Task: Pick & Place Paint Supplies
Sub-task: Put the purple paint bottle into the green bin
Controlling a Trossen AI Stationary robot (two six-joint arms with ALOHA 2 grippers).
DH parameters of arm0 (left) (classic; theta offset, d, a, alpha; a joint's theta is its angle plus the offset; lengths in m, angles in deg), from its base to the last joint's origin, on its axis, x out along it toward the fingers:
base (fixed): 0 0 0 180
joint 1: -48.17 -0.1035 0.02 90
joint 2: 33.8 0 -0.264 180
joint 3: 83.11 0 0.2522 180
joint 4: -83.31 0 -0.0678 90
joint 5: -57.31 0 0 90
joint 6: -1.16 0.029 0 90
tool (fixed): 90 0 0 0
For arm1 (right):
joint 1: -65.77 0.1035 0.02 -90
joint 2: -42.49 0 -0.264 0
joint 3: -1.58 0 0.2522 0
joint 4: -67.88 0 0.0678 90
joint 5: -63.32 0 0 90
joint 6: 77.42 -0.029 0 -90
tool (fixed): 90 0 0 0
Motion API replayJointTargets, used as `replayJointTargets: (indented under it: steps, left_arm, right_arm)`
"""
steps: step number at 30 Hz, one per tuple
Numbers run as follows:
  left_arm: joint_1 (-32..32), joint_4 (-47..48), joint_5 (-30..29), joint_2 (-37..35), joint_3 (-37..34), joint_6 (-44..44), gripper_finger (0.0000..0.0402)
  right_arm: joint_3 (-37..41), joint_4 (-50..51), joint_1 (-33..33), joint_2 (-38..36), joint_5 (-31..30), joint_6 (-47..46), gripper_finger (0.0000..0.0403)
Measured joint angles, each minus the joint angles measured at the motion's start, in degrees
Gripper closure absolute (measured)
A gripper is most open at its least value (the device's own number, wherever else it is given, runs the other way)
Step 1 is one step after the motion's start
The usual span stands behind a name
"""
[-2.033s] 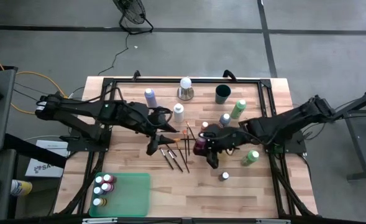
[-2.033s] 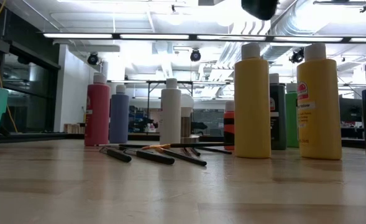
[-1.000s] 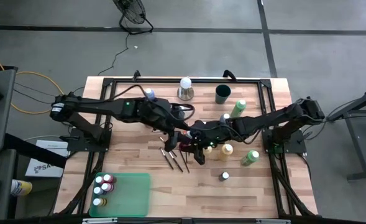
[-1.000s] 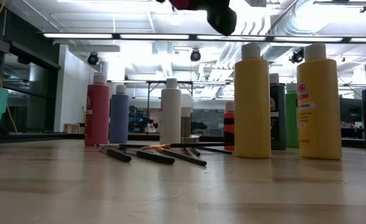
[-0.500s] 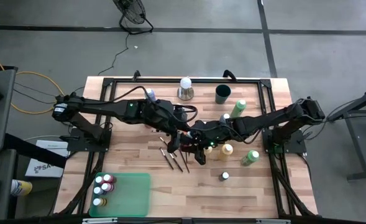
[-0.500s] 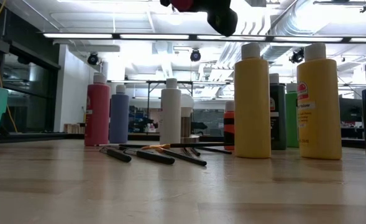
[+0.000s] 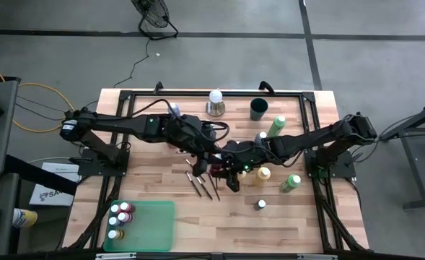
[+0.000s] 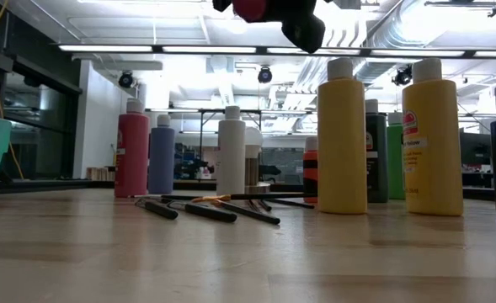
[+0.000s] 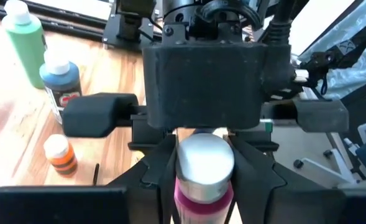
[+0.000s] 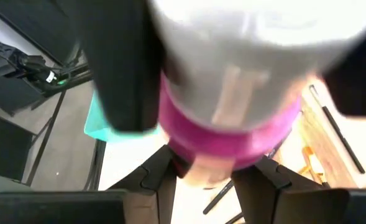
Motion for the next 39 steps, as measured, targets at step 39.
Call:
replayJointTargets:
  steps: [39]
  left_arm:
    - [0.11, 10.79, 5.45, -4.28, -0.09, 0.67, 0.0162]
  right_arm:
    - [0.07, 1.42, 0.02, -0.11, 3.14, -2.78, 0.0284]
